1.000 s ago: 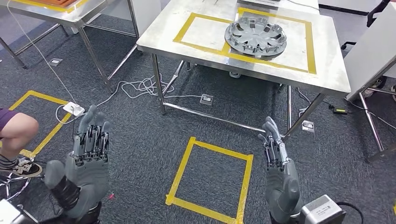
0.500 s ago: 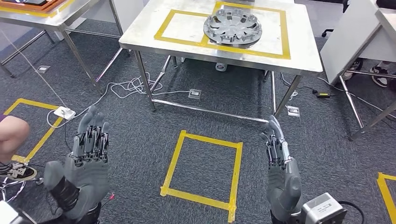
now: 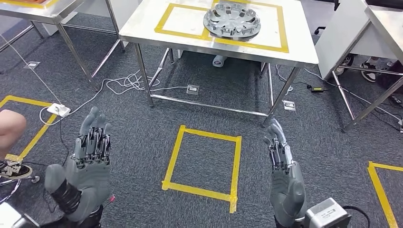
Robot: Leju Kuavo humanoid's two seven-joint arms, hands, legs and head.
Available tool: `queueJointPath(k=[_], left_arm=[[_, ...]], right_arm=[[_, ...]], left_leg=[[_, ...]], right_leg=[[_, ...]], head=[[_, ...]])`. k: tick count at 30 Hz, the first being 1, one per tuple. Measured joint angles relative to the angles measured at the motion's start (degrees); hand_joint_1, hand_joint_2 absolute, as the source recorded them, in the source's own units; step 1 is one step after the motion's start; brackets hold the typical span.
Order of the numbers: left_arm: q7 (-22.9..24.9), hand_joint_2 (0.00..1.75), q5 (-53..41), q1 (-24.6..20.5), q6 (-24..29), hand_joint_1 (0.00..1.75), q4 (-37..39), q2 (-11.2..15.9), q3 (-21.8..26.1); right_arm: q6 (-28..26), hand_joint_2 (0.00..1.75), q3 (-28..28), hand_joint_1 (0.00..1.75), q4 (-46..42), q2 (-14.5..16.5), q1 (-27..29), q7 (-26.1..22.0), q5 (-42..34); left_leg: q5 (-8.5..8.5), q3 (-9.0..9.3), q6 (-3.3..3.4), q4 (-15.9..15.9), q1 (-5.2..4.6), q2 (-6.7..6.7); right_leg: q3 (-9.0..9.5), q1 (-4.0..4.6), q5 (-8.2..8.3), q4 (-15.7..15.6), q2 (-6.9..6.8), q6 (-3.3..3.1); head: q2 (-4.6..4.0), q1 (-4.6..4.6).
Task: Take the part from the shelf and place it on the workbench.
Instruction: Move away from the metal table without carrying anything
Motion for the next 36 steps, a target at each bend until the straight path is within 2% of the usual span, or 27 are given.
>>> queueJointPath(k=[1,2,3,4,5,7,8,10,11,12,14,16,17,18,19,21,22,23,26,27,28,29,31,32,33,34,36], left_arm=[[0.0,0.0,0.0,0.0,0.0,0.0,0.0,0.0,0.0],[0.0,0.0,0.0,0.0,0.0,0.0,0.0,0.0,0.0],[0.0,0.0,0.0,0.0,0.0,0.0,0.0,0.0,0.0],[0.0,0.0,0.0,0.0,0.0,0.0,0.0,0.0,0.0],[0.0,0.0,0.0,0.0,0.0,0.0,0.0,0.0,0.0],[0.0,0.0,0.0,0.0,0.0,0.0,0.0,0.0,0.0],[0.0,0.0,0.0,0.0,0.0,0.0,0.0,0.0,0.0],[0.0,0.0,0.0,0.0,0.0,0.0,0.0,0.0,0.0],[0.0,0.0,0.0,0.0,0.0,0.0,0.0,0.0,0.0],[0.0,0.0,0.0,0.0,0.0,0.0,0.0,0.0,0.0],[0.0,0.0,0.0,0.0,0.0,0.0,0.0,0.1,0.0],[0.0,0.0,0.1,0.2,0.0,0.0,0.0,0.1,0.0],[0.0,0.0,0.2,0.2,0.1,0.0,0.0,0.1,0.0],[0.0,0.0,0.3,0.3,0.1,0.0,0.0,0.2,0.0],[0.0,0.0,0.3,0.3,0.1,0.0,0.0,0.2,0.0],[0.0,0.0,0.4,0.3,0.2,0.0,0.0,0.2,0.0],[0.0,0.0,0.4,0.3,0.2,0.0,0.0,0.2,0.0],[-0.1,0.0,0.4,0.3,0.2,0.0,0.0,0.2,0.0],[-0.1,0.0,0.5,0.3,0.1,0.0,0.0,0.2,0.0],[-0.1,0.0,0.5,0.3,0.1,0.0,0.0,0.2,0.0],[-0.1,0.0,0.5,0.3,0.1,0.0,0.0,0.2,0.0],[-0.1,0.0,0.5,0.3,0.1,0.0,0.0,0.2,0.0],[-0.1,0.0,0.6,0.4,0.1,0.0,0.0,0.2,0.0],[-0.1,0.0,0.6,0.5,0.1,0.0,0.0,0.2,0.0],[-0.1,0.0,0.7,0.6,0.1,0.0,0.0,0.2,0.0],[-0.1,0.0,0.7,0.6,0.1,0.0,0.0,0.2,0.0],[-0.2,0.0,0.7,0.6,0.1,0.0,0.0,0.2,0.0]], right_arm=[[0.0,0.0,0.0,0.0,0.0,0.0,0.0,0.0,0.0],[0.0,0.0,0.0,0.0,0.0,0.0,0.0,0.0,0.0],[0.0,0.0,0.0,0.0,0.0,0.0,0.0,0.0,0.0],[0.0,0.0,0.0,0.0,0.1,0.0,0.0,0.0,0.0],[0.0,0.0,0.0,0.0,0.1,0.0,0.0,0.0,0.0],[0.0,0.0,0.0,0.0,0.0,0.0,-0.1,0.0,0.0],[0.0,0.0,0.0,0.0,0.0,0.0,-0.2,0.0,0.1],[0.0,0.0,0.0,0.0,0.0,0.0,-0.2,0.0,0.1],[0.0,0.0,0.0,0.0,0.0,0.0,-0.2,0.0,0.1],[0.0,0.0,0.0,0.0,0.0,0.0,-0.1,0.0,0.1],[0.0,0.0,0.0,0.0,0.0,0.0,-0.1,0.1,0.2],[0.0,0.0,0.0,0.0,0.0,0.0,-0.1,0.1,0.2],[0.0,0.0,0.0,0.0,0.0,0.0,-0.1,0.2,0.2],[0.0,0.0,0.0,0.0,0.1,0.0,-0.1,0.2,0.3],[0.0,0.0,0.0,0.0,0.1,0.0,-0.1,0.2,0.3],[-0.1,0.0,0.0,0.0,0.1,0.0,0.0,0.3,0.4],[-0.1,0.0,0.0,0.0,0.1,0.0,-0.1,0.4,0.4],[-0.1,0.0,0.0,0.0,0.1,0.0,-0.1,0.4,0.5],[-0.2,0.0,0.0,0.0,0.0,0.0,-0.1,0.4,0.6],[-0.2,0.0,0.0,0.0,0.0,0.0,0.0,0.4,0.6],[-0.2,0.0,0.0,0.0,0.0,0.0,0.0,0.5,0.6],[-0.3,0.0,0.0,0.0,0.0,0.0,0.0,0.5,0.6],[-0.3,0.0,0.0,0.0,0.0,0.0,0.0,0.5,0.7],[-0.3,0.0,0.0,0.0,0.0,0.0,0.0,0.5,0.7],[-0.3,0.0,0.0,0.0,0.0,0.0,0.0,0.5,0.7],[-0.3,0.0,0.0,0.0,0.0,0.0,0.0,0.5,0.7],[-0.3,0.0,0.0,0.0,0.0,0.0,-0.1,0.5,0.7]], left_leg=[[0.47,-0.74,0.04,0.1,-0.11,0.33],[0.92,-1.49,0.03,0.2,-0.2,0.68],[1.33,-2.2,-0.01,0.4,-0.29,1.0],[1.7,-2.83,-0.07,0.5,-0.38,1.29],[2.06,-3.27,-0.16,0.6,-0.43,1.56],[2.77,-3.73,-0.62,0.7,-0.4,2.09],[3.13,-3.79,-0.96,0.6,-0.29,2.37],[3.85,-3.75,-1.77,0.3,-0.11,2.95],[3.86,-3.86,-2.1,0.3,-0.07,2.84],[3.14,-4.25,-2.4,0.8,-0.07,2.35],[-1.16,-6.01,-2.82,5.3,-0.04,0.72],[-5.66,-7.97,-3.19,12.2,-0.02,-0.08],[-6.32,-8.21,-3.31,14.4,-0.01,-0.12],[-5.96,-7.59,-3.37,14.7,0.0,-0.13],[-4.72,-5.75,-3.37,12.7,0.03,-0.15],[-2.83,-0.39,-3.18,5.1,0.09,-0.7],[-2.37,1.55,-2.96,2.1,0.09,-1.06],[-2.54,2.48,-2.68,0.6,0.05,-1.39],[-2.32,1.65,-1.47,0.4,0.04,-1.19],[-2.0,1.32,-1.01,0.4,0.11,-0.97],[-1.63,0.91,-0.58,0.4,0.22,-0.75],[-1.26,0.51,-0.31,0.4,0.22,-0.56],[-0.52,-0.47,-0.09,0.5,0.08,-0.18],[-0.17,-1.01,-0.08,0.6,-0.01,0.04],[0.12,-1.47,-0.11,0.6,-0.1,0.26],[0.36,-1.81,-0.14,0.7,-0.19,0.43],[0.8,-2.18,-0.31,0.7,-0.31,0.72]], right_leg=[[-0.37,-0.09,-1.02,2.7,-0.11,0.14],[0.06,-0.13,-0.89,3.7,-0.16,0.18],[1.42,-0.13,0.17,2.7,-0.22,0.11],[3.79,-0.06,1.72,-0.2,-0.39,-0.11],[6.54,0.1,2.53,-4.3,-0.85,-0.49],[11.21,0.67,2.4,-11.5,-1.96,-1.32],[11.98,1.0,1.82,-13.3,-2.3,-1.7],[11.82,1.36,2.26,-14.2,-2.1,-2.36],[11.63,1.3,2.81,-14.6,-1.94,-2.65],[11.6,1.15,3.45,-15.1,-1.77,-2.97],[11.33,0.83,4.79,-15.7,-1.46,-3.47],[10.25,0.83,5.86,-15.6,-1.0,-3.73],[9.52,0.84,6.31,-15.4,-0.74,-3.68],[8.85,0.83,6.68,-15.2,-0.47,-3.6],[8.21,0.77,6.94,-14.9,-0.2,-3.45],[6.97,0.69,7.28,-13.9,0.33,-3.02],[6.43,0.7,7.44,-13.4,0.59,-2.73],[5.95,0.73,7.61,-13.0,0.8,-2.41],[4.75,0.69,8.08,-12.2,1.17,-1.46],[4.08,0.62,7.44,-11.4,1.03,-1.15],[3.11,0.52,6.06,-9.6,0.77,-0.83],[1.83,0.38,3.97,-6.7,0.4,-0.53],[-0.65,0.09,-0.34,1.0,-0.11,-0.05],[-1.17,0.01,-1.48,3.6,-0.2,0.05],[-0.56,-0.02,-1.54,4.0,-0.23,0.01],[1.21,0.0,-0.65,2.0,-0.26,-0.17],[6.78,0.28,1.77,-6.5,-0.8,-1.06]], head=[[0.0,0.24],[0.0,0.39],[0.0,0.54],[0.0,0.66],[0.0,0.75],[0.0,0.72],[0.01,0.76],[0.01,0.97],[0.0,1.07],[0.0,1.01],[0.0,0.32],[0.0,-0.46],[0.0,-0.7],[0.01,-0.89],[0.01,-1.09],[0.02,-1.48],[0.02,-1.59],[0.02,-1.64],[0.0,-1.39],[0.01,-1.14],[0.01,-0.81],[0.01,-0.44],[0.01,0.32],[0.01,0.51],[0.0,0.68],[0.0,0.84],[0.0,1.06]])
